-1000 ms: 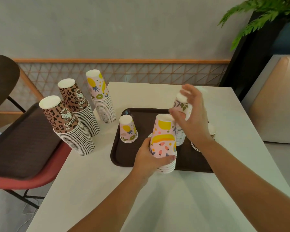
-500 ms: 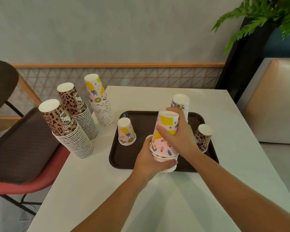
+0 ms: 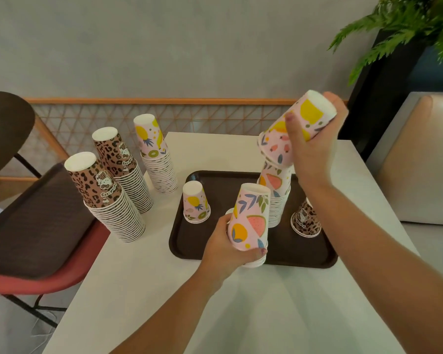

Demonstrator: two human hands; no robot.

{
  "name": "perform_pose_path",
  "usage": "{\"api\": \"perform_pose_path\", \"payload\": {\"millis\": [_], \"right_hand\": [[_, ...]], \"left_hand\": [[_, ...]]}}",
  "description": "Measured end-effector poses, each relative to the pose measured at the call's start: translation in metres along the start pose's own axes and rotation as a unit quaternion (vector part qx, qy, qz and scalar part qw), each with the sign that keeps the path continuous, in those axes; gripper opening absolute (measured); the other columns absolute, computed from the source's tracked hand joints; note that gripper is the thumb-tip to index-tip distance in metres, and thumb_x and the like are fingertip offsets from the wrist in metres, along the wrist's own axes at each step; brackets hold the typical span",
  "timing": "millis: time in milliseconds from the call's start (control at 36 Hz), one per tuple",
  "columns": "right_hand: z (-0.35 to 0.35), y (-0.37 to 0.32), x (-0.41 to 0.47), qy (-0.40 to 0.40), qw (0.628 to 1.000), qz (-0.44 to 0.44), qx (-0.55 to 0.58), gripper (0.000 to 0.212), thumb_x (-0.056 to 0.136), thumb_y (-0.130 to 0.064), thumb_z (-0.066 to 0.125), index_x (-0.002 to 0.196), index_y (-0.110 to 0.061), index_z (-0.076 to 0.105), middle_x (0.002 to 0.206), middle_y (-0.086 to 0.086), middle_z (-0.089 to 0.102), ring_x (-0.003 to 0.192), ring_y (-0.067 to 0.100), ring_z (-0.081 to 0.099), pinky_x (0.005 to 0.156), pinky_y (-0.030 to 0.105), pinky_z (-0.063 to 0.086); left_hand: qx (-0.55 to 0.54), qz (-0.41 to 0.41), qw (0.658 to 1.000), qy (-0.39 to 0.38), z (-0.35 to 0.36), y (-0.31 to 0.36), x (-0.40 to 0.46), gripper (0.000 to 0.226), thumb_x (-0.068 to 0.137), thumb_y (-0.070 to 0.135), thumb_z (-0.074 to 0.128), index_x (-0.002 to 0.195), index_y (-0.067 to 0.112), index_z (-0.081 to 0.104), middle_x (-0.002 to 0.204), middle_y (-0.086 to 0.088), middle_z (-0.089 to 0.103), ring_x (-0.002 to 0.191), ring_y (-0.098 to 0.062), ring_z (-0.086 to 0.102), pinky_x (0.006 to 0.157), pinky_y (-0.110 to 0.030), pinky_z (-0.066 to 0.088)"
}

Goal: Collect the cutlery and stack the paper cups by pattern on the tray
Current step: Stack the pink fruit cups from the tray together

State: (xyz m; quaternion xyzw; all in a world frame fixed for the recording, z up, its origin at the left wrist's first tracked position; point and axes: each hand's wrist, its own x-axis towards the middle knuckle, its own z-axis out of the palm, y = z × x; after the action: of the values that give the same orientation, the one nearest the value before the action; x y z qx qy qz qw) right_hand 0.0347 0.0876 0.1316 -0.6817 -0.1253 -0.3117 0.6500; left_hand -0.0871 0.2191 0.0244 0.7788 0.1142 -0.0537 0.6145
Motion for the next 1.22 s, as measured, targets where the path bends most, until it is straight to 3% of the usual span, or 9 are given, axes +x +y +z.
{"api": "perform_pose_path", "payload": {"millis": [222,278,417,472,528,667,778,889,1222], "right_hand": [[0.001,0.031,0.008,-0.038,0.996,-0.006,-0.083,0.065,0.083,-0.013,0.067,0.132,-0.001,0.026,0.110,-0.016,0.043,0.098,0.003,0.055,0.081,0.010,0.048],[0.000,0.039,0.004,-0.066,0.993,0.017,-0.099,0.067,0.082,-0.015,0.068,0.133,-0.004,0.026,0.114,-0.006,0.048,0.101,0.011,0.056,0.080,0.011,0.050],[-0.002,0.045,-0.010,-0.126,0.978,0.064,-0.155,0.072,0.082,-0.023,0.069,0.138,-0.011,0.026,0.127,0.003,0.049,0.112,0.013,0.049,0.082,-0.003,0.036],[-0.003,0.041,-0.018,-0.110,0.977,0.052,-0.172,0.072,0.083,-0.030,0.068,0.140,-0.012,0.028,0.137,0.003,0.045,0.126,0.016,0.042,0.101,0.014,0.033],[-0.006,0.035,-0.027,-0.085,0.981,0.034,-0.173,0.065,0.085,-0.035,0.064,0.138,-0.014,0.031,0.139,-0.001,0.044,0.128,0.013,0.041,0.108,0.034,0.034],[-0.013,0.014,-0.053,-0.118,0.986,-0.004,-0.114,0.054,0.086,-0.038,0.055,0.132,-0.015,0.036,0.131,-0.008,0.048,0.118,0.004,0.051,0.091,0.013,0.043],[-0.014,0.009,-0.078,-0.243,0.959,0.100,-0.110,0.064,0.079,-0.040,0.066,0.132,-0.027,0.032,0.127,-0.007,0.053,0.110,0.004,0.055,0.086,0.016,0.047],[-0.013,0.011,-0.091,-0.316,0.925,0.175,-0.118,0.065,0.079,-0.030,0.071,0.131,-0.028,0.032,0.097,-0.023,0.056,0.078,-0.021,0.056,0.061,-0.001,0.043],[-0.005,0.012,-0.094,-0.228,0.950,0.194,-0.089,0.048,0.076,-0.030,0.072,0.108,-0.034,0.038,0.089,-0.027,0.054,0.071,-0.015,0.057,0.058,0.000,0.043]], "left_hand": [[-0.016,-0.002,1.000,0.001,-0.002,0.003,0.000,0.079,0.063,0.015,0.085,0.128,0.024,0.041,0.103,0.020,0.054,0.093,0.001,0.055,0.062,-0.003,0.046],[-0.019,-0.007,1.000,0.002,-0.002,0.005,0.000,0.079,0.062,0.015,0.085,0.127,0.025,0.041,0.103,0.021,0.054,0.093,0.002,0.055,0.062,-0.004,0.046],[-0.019,-0.015,1.000,0.006,-0.003,0.009,0.000,0.076,0.063,0.017,0.085,0.123,0.029,0.040,0.098,0.025,0.052,0.089,0.003,0.054,0.056,-0.002,0.045],[-0.020,-0.015,1.000,0.006,-0.003,0.010,0.000,0.074,0.064,0.017,0.085,0.122,0.029,0.040,0.097,0.024,0.052,0.089,0.002,0.054,0.054,-0.001,0.044],[-0.022,-0.014,1.000,0.004,-0.004,0.011,0.000,0.072,0.064,0.016,0.085,0.119,0.031,0.040,0.099,0.022,0.053,0.089,0.002,0.054,0.054,-0.002,0.044],[-0.035,-0.003,0.999,0.000,-0.004,0.015,-0.002,0.070,0.064,0.014,0.084,0.115,0.031,0.040,0.096,0.022,0.053,0.088,0.001,0.054,0.054,-0.001,0.045],[-0.056,0.013,0.998,-0.005,-0.003,0.015,-0.003,0.070,0.061,0.012,0.086,0.116,0.025,0.045,0.102,0.014,0.060,0.092,-0.003,0.059,0.062,-0.006,0.049],[-0.070,0.036,0.997,-0.011,-0.001,0.016,-0.003,0.072,0.061,0.009,0.086,0.118,0.024,0.045,0.105,0.010,0.062,0.096,-0.006,0.062,0.070,-0.012,0.052],[-0.072,0.061,0.995,-0.046,-0.004,0.018,-0.005,0.090,0.057,0.005,0.087,0.130,0.023,0.039,0.114,0.011,0.061,0.104,-0.003,0.061,0.078,-0.016,0.052]]}}
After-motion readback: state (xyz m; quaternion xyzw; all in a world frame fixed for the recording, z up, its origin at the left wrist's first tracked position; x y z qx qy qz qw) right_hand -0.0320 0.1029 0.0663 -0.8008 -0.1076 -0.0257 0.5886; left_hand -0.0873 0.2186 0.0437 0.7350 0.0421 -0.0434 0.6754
